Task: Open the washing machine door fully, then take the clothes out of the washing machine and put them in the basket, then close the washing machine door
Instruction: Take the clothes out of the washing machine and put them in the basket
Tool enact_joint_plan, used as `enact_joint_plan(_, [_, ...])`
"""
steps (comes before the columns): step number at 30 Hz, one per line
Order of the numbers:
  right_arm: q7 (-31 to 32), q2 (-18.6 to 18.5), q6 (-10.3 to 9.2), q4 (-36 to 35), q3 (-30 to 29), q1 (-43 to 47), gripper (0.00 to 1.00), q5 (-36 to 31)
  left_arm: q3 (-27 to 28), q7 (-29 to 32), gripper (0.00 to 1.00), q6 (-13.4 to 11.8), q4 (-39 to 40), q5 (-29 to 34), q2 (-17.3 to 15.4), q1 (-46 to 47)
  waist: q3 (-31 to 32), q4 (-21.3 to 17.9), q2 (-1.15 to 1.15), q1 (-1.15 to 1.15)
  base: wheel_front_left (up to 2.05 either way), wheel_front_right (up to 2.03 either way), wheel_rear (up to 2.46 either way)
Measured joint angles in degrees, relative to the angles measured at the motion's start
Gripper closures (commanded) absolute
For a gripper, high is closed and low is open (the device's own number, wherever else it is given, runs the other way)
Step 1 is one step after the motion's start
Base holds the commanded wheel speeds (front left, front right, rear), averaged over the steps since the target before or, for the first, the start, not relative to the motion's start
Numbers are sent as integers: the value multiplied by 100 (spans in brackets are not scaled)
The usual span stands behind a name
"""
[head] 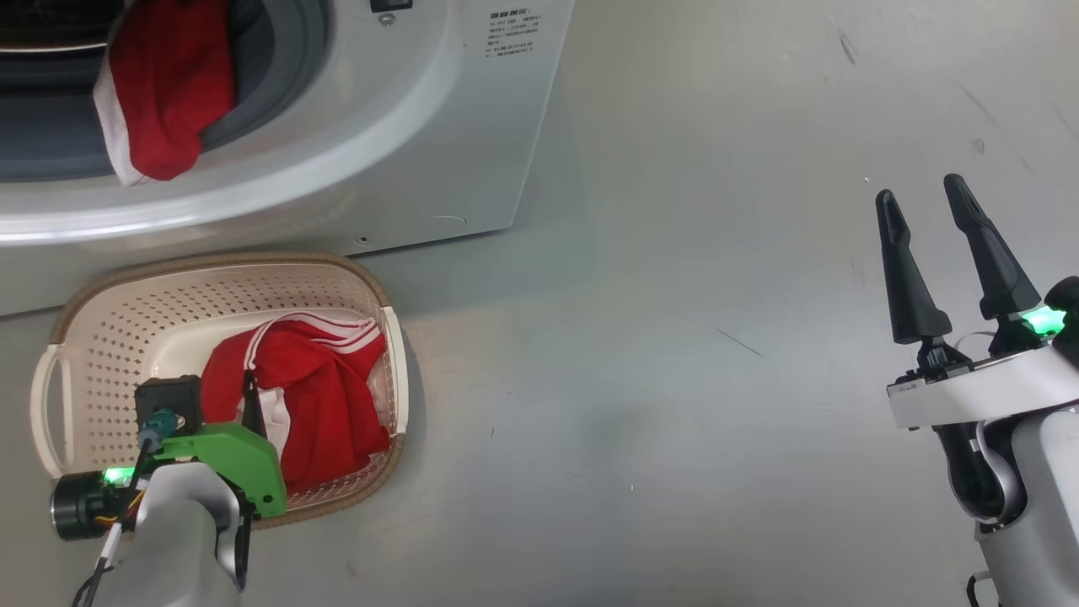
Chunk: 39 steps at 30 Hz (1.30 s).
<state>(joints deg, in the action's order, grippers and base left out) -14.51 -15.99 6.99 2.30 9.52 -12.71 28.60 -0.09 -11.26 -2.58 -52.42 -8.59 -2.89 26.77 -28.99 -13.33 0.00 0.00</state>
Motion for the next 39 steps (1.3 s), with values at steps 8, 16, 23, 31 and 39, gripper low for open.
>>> enact_joint_plan(8, [0,8,0,71,-155,59,0,-51,-256,-199,0,249,46,-40,70,53,387,235,0,0,0,0,0])
enact_joint_plan(16, [0,7,0,118,-230,294,0,-104,-465,-300,0,453,304,-22,99,99,809,574,0,0,0,0,0])
enact_joint_plan(23, [0,34,0,193,-265,540,0,-177,-578,-302,0,500,570,20,112,65,1284,916,0,0,0,0,0])
enact_joint_plan(31, [0,130,0,233,-229,822,0,-304,-581,-302,0,546,1057,2,118,-372,1783,1181,0,0,0,0,0])
enact_joint_plan(39, [0,174,0,243,-147,1090,0,-354,-531,-302,0,548,1724,-132,118,-871,2195,1316,0,0,0,0,0])
